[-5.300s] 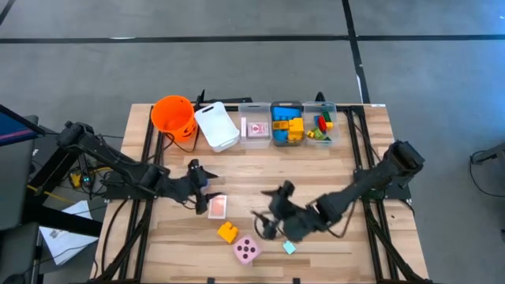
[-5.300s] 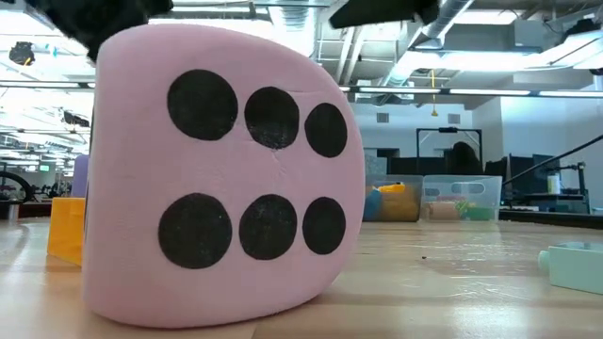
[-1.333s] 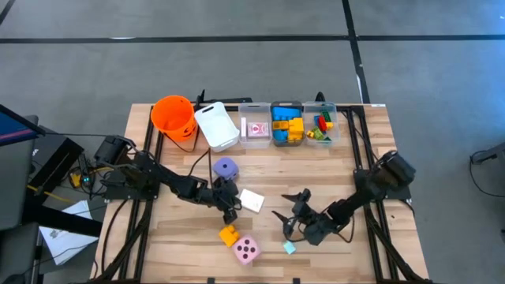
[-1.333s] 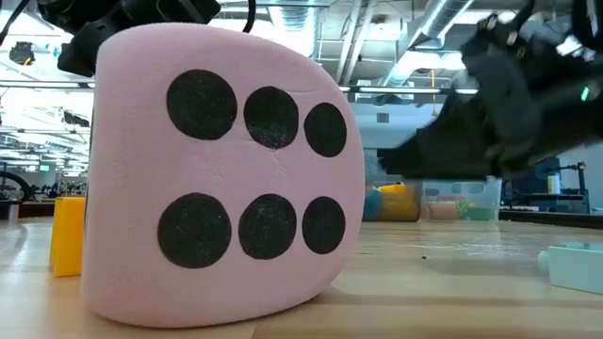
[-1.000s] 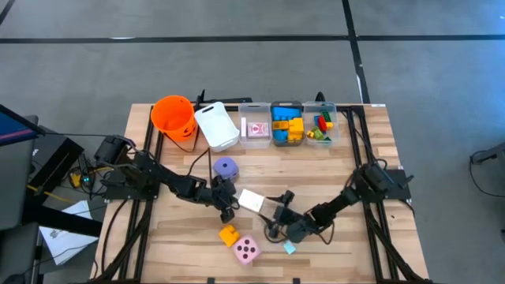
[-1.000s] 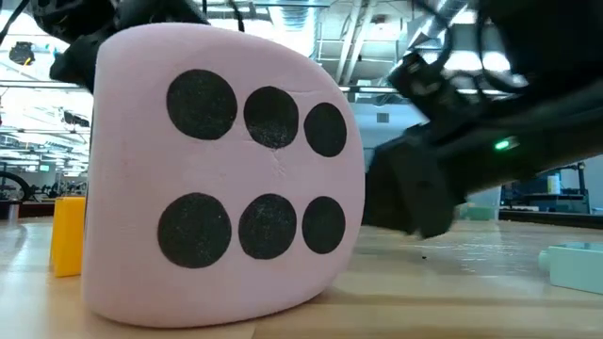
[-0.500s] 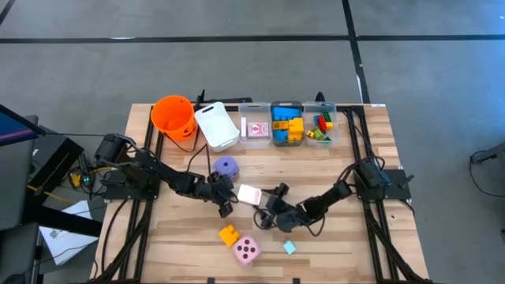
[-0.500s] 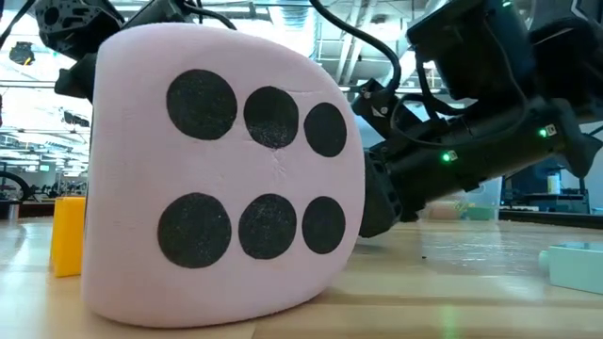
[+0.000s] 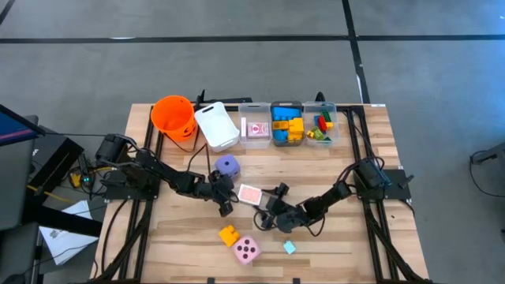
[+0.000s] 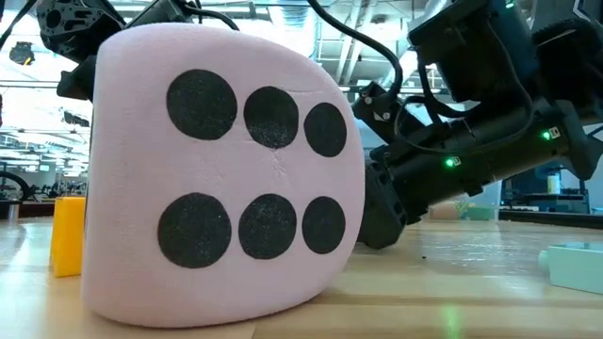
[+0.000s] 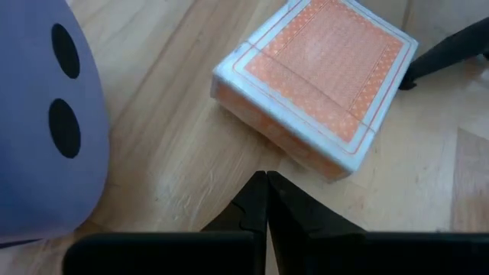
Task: Pick & Place Toys
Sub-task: Put the orange deck of cards into the left transparent bin
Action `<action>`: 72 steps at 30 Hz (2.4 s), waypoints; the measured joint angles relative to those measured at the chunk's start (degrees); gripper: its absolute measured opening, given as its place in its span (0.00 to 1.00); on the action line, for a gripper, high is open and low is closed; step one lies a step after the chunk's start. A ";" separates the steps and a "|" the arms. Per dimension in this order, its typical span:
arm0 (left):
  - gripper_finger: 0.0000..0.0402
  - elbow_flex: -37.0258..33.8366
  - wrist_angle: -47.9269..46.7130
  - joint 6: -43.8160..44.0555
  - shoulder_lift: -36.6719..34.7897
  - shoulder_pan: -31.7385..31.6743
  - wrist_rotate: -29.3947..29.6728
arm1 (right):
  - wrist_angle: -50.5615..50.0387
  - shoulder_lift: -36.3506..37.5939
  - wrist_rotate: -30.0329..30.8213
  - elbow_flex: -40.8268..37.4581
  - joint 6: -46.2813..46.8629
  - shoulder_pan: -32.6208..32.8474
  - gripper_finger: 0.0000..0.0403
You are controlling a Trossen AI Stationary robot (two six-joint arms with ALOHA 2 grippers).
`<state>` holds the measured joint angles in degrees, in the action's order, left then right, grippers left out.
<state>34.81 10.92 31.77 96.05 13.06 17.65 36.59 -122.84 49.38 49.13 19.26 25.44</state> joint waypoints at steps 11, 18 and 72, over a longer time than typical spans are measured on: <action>0.00 0.00 0.22 0.00 0.00 0.02 -0.09 | -3.36 -0.27 -0.80 4.13 -6.84 1.48 0.81; 0.00 0.00 0.24 0.07 0.00 0.02 -0.20 | -5.17 -0.16 2.26 4.20 -4.56 1.35 0.81; 0.00 0.07 0.68 -4.87 0.00 0.04 -0.35 | -11.83 0.06 2.70 4.28 11.09 -1.49 0.81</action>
<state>34.87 11.60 26.89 96.05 13.10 17.30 24.76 -122.78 52.09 53.41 30.35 23.94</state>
